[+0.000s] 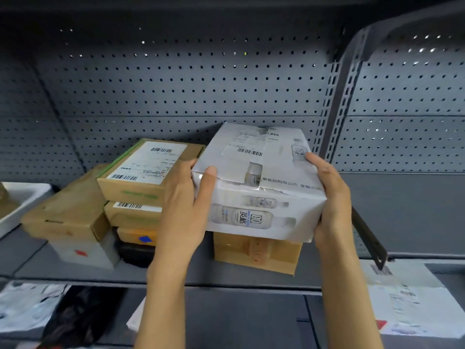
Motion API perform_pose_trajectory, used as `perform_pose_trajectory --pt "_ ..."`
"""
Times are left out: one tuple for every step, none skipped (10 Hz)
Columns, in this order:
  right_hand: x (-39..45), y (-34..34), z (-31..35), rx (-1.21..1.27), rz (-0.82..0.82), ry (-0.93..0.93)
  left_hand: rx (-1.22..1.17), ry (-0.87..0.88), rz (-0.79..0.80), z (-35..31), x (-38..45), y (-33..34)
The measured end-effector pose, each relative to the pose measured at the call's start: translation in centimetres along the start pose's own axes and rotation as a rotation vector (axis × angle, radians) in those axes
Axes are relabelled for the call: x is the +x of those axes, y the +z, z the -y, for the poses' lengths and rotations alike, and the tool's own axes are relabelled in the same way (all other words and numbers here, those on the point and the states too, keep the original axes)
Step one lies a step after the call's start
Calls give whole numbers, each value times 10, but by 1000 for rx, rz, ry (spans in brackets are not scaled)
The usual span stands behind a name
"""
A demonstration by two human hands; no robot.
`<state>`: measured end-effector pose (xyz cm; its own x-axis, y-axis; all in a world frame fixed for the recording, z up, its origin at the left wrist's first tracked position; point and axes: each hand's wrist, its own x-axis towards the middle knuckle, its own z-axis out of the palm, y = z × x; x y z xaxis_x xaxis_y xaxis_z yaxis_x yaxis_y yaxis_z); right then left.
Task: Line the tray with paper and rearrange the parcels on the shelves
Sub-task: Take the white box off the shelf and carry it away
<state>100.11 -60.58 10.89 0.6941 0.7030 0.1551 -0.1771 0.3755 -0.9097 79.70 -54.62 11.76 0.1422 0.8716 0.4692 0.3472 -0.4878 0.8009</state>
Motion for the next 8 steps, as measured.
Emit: perform_pose_trajectory --pt "-3 -1 -2 -40 3 -62 -2 -6 -59 -5 -5 5" --pt "-4 -4 0 -74 -3 -102 5 57 -128 -7 -8 10" --pt "-8 -8 3 -124 40 -150 3 105 -161 -9 -9 11" --pt "-11 -10 6 -169 136 -161 -41 126 -123 -13 -10 12" --pt "-13 -8 8 -222 201 -143 -60 125 -100 -10 -8 12" --pt "-14 -7 4 -232 200 -164 -61 114 -95 -6 -6 9" --pt "-11 -5 1 -273 166 -223 -83 105 -77 -2 -5 7" --pt "-13 -2 3 -357 86 -365 -139 123 -103 -2 -1 0"
